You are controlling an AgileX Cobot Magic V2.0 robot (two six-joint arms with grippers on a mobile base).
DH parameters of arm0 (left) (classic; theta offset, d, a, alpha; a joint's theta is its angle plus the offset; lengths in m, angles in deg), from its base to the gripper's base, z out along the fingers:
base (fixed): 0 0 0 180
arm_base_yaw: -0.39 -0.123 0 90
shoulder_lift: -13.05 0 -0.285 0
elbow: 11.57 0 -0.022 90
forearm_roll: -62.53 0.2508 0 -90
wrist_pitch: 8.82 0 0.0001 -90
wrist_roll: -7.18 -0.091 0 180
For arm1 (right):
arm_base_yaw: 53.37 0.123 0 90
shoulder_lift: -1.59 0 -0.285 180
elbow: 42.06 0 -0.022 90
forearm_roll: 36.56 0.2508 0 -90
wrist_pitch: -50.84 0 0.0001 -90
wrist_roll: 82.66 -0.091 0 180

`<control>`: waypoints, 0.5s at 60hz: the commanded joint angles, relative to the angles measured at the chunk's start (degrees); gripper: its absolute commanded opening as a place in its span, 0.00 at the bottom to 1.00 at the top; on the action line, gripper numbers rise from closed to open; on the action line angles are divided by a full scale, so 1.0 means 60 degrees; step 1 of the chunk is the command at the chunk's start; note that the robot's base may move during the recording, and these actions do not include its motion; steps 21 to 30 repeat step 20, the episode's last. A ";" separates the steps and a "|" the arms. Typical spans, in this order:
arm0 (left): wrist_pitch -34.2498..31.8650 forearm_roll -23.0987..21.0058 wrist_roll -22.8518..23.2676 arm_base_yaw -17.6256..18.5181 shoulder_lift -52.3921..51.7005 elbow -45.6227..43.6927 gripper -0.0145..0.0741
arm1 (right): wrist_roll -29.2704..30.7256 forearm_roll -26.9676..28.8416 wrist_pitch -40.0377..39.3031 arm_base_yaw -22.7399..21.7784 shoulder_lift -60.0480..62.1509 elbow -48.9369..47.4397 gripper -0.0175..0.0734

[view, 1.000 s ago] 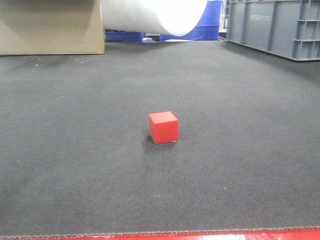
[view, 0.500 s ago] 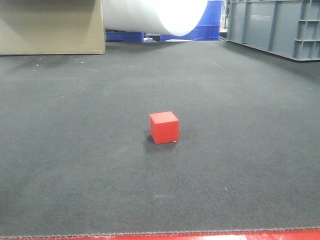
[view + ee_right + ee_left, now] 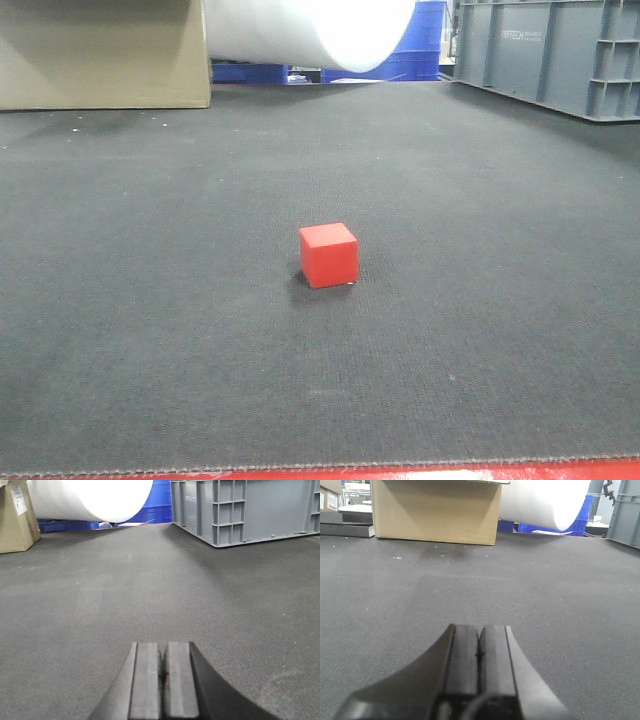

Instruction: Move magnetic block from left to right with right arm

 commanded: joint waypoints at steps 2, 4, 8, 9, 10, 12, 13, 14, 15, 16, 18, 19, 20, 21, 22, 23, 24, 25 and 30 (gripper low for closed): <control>-0.0862 0.0000 0.0035 0.0005 -0.0137 0.0081 0.03 | 0.0091 -0.0063 -0.0833 -0.0059 0.0195 -0.0045 0.27; -0.0862 0.0000 0.0035 0.0005 -0.0137 0.0081 0.03 | 0.0091 -0.0063 -0.0833 -0.0059 0.0195 -0.0045 0.27; -0.0862 0.0000 0.0035 0.0005 -0.0137 0.0081 0.03 | 0.0091 -0.0063 -0.0833 -0.0059 0.0195 -0.0045 0.27; -0.0862 0.0000 0.0035 0.0005 -0.0137 0.0081 0.03 | 0.0091 -0.0063 -0.0833 -0.0059 0.0195 -0.0045 0.27; -0.0862 0.0000 0.0035 0.0005 -0.0137 0.0081 0.03 | 0.0091 -0.0063 -0.0833 -0.0059 0.0195 -0.0045 0.27; -0.0862 0.0000 0.0035 0.0005 -0.0137 0.0081 0.03 | 0.0091 -0.0063 -0.0833 -0.0059 0.0195 -0.0045 0.27; -0.0862 0.0000 0.0035 0.0005 -0.0137 0.0081 0.03 | 0.0091 -0.0063 -0.0833 -0.0059 0.0195 -0.0045 0.27; -0.0862 0.0000 0.0035 0.0005 -0.0137 0.0081 0.03 | 0.0091 -0.0063 -0.0833 -0.0059 0.0195 -0.0045 0.27; -0.0862 0.0000 0.0035 0.0005 -0.0137 0.0081 0.03 | 0.0091 -0.0063 -0.0833 -0.0059 0.0195 -0.0045 0.27; -0.0862 0.0000 0.0035 0.0005 -0.0137 0.0081 0.03 | 0.0091 -0.0063 -0.0833 -0.0059 0.0195 -0.0045 0.27; -0.0862 0.0000 0.0035 0.0005 -0.0137 0.0081 0.03 | 0.0091 -0.0063 -0.0833 -0.0059 0.0195 -0.0045 0.27; -0.0862 0.0000 0.0035 0.0005 -0.0137 0.0081 0.03 | 0.0091 -0.0063 -0.0833 -0.0059 0.0195 -0.0045 0.27; -0.0862 0.0000 0.0035 0.0005 -0.0137 0.0081 0.03 | 0.0091 -0.0063 -0.0833 -0.0059 0.0195 -0.0045 0.27; -0.0862 0.0000 0.0035 0.0005 -0.0137 0.0081 0.03 | 0.0091 -0.0063 -0.0833 -0.0059 0.0195 -0.0045 0.27; -0.0862 0.0000 0.0035 0.0005 -0.0137 0.0081 0.03 | 0.0091 -0.0063 -0.0833 -0.0059 0.0195 -0.0045 0.27; -0.0862 0.0000 0.0035 0.0005 -0.0137 0.0081 0.03 | 0.0091 -0.0063 -0.0833 -0.0059 0.0195 -0.0045 0.27; -0.0862 0.0000 0.0035 0.0005 -0.0137 0.0081 0.03 | 0.0091 -0.0063 -0.0833 -0.0059 0.0195 -0.0045 0.27; -0.0862 0.0000 0.0035 0.0005 -0.0137 0.0081 0.03 | 0.0091 -0.0063 -0.0833 -0.0059 0.0195 -0.0045 0.27; -0.0862 0.0000 0.0035 0.0005 -0.0137 0.0081 0.03 | 0.0091 -0.0063 -0.0833 -0.0059 0.0195 -0.0045 0.27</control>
